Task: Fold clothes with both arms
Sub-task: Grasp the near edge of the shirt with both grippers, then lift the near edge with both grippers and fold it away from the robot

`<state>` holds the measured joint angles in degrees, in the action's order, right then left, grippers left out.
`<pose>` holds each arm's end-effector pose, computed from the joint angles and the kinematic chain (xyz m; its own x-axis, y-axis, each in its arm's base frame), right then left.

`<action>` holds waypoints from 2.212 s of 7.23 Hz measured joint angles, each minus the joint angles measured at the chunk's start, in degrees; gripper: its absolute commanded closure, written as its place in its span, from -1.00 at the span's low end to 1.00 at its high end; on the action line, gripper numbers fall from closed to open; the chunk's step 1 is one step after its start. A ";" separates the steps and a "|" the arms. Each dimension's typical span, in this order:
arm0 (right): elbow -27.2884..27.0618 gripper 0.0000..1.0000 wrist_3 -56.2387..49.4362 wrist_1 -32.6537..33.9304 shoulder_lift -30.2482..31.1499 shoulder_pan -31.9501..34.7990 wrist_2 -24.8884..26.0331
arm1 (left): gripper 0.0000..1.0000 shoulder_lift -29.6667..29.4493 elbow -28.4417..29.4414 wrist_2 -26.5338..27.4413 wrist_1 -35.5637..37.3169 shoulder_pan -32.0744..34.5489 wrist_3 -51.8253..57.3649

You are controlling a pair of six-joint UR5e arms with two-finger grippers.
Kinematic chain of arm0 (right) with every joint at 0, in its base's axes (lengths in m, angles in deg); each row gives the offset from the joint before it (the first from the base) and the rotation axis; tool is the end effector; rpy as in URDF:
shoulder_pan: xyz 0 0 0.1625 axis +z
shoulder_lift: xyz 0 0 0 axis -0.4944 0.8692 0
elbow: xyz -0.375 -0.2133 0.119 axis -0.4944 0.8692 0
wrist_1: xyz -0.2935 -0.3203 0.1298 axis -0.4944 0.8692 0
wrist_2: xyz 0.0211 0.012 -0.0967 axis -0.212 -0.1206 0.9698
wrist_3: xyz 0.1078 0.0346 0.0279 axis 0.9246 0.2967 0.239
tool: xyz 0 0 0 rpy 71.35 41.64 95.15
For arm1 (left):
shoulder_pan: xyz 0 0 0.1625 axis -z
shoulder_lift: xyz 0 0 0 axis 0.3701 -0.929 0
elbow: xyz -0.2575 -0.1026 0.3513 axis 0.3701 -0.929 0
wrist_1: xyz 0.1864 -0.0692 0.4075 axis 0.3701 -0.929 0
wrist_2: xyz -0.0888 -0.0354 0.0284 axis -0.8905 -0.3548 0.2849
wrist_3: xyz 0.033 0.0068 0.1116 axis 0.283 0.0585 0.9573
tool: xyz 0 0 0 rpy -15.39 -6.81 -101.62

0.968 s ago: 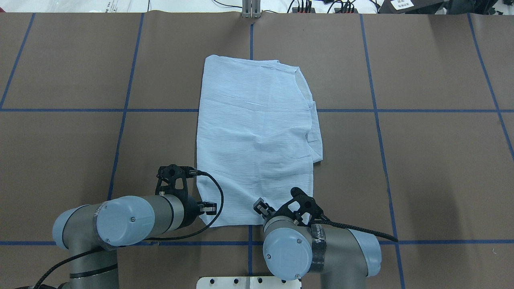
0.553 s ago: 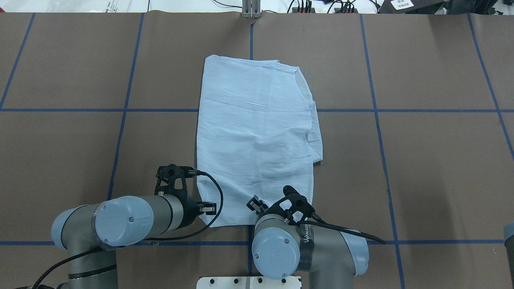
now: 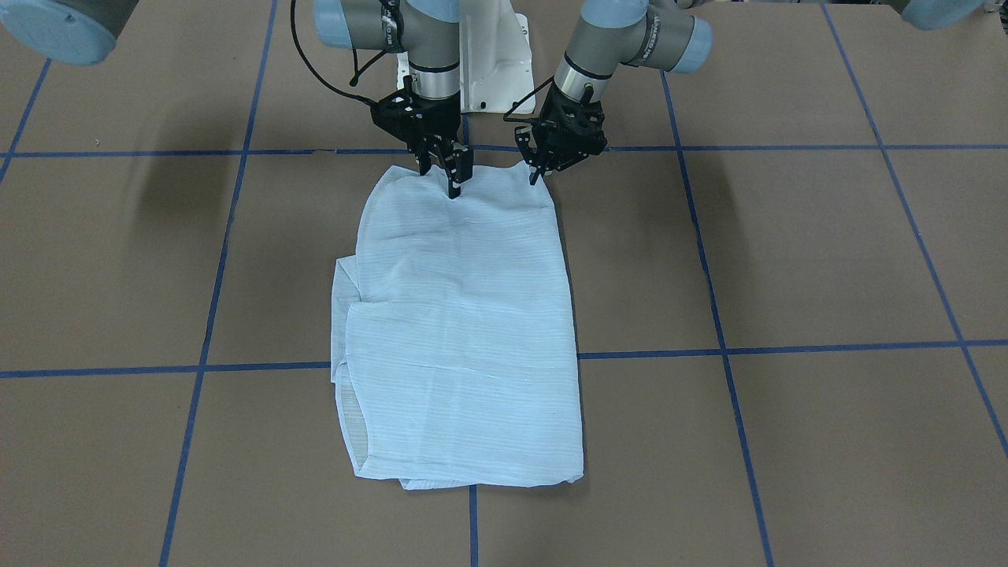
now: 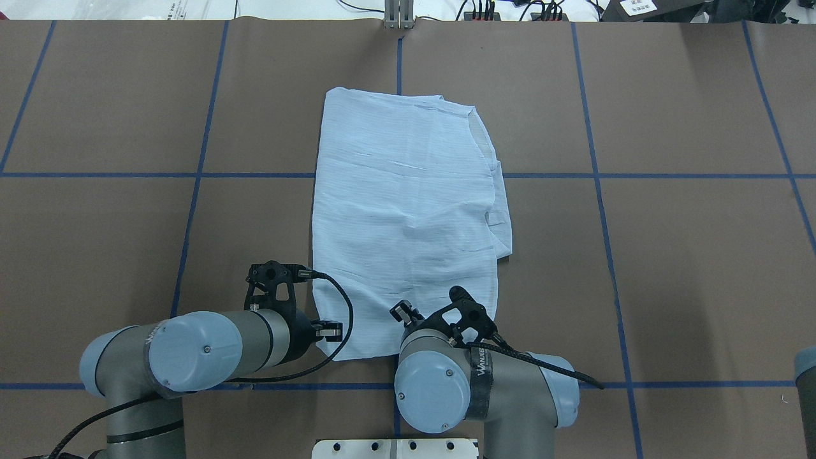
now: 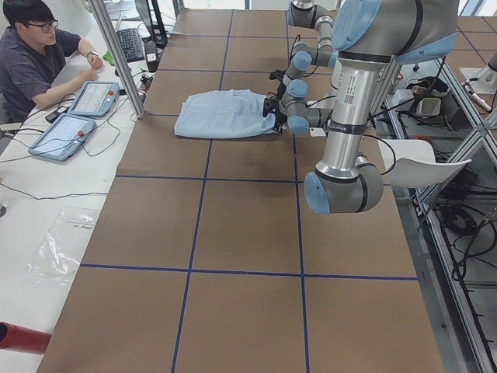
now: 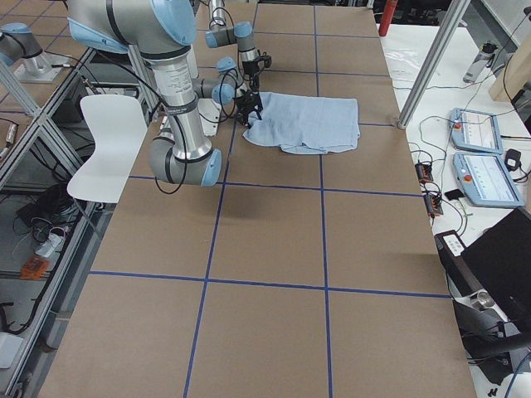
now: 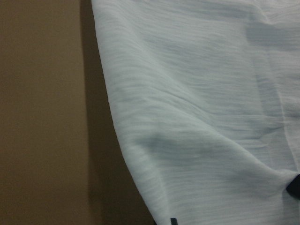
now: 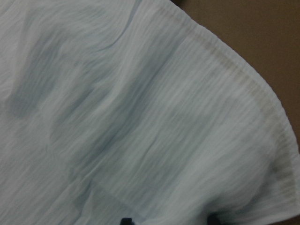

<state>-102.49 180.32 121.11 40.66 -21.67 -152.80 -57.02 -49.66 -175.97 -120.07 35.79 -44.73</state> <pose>-0.6795 -0.2615 0.2400 0.2778 0.7174 0.6389 -0.7211 0.5952 -0.3547 0.5886 -0.2873 0.2912 0.4788 0.0842 -0.8739 0.1689 0.9680 0.1857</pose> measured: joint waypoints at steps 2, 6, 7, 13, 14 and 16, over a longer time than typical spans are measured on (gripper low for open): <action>-1.29 1.00 -1.55 0.22 0.47 0.62 0.00 | 1.00 0.04 0.00 0.00 0.00 0.00 0.00; -2.88 1.00 -2.19 0.58 0.71 1.47 -0.02 | 1.00 -0.21 -1.89 -0.29 0.32 0.00 0.05; -4.52 1.00 -2.33 0.73 1.02 1.99 -0.16 | 1.00 -0.28 -4.66 -0.58 2.09 -0.06 0.11; -33.11 1.00 -3.34 25.64 -0.03 -0.64 -0.44 | 1.00 -7.15 -28.00 -7.84 29.98 0.59 0.28; -32.99 1.00 -4.47 27.45 -1.84 -0.78 -0.16 | 1.00 -8.42 -28.04 -8.52 31.97 2.09 0.50; -28.06 1.00 -9.20 25.36 -3.66 0.12 2.42 | 1.00 -9.46 -23.43 -8.63 32.77 6.66 2.31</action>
<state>-130.55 171.12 146.47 37.00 -21.55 -150.38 -66.48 -73.09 -184.60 -87.30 42.45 -42.42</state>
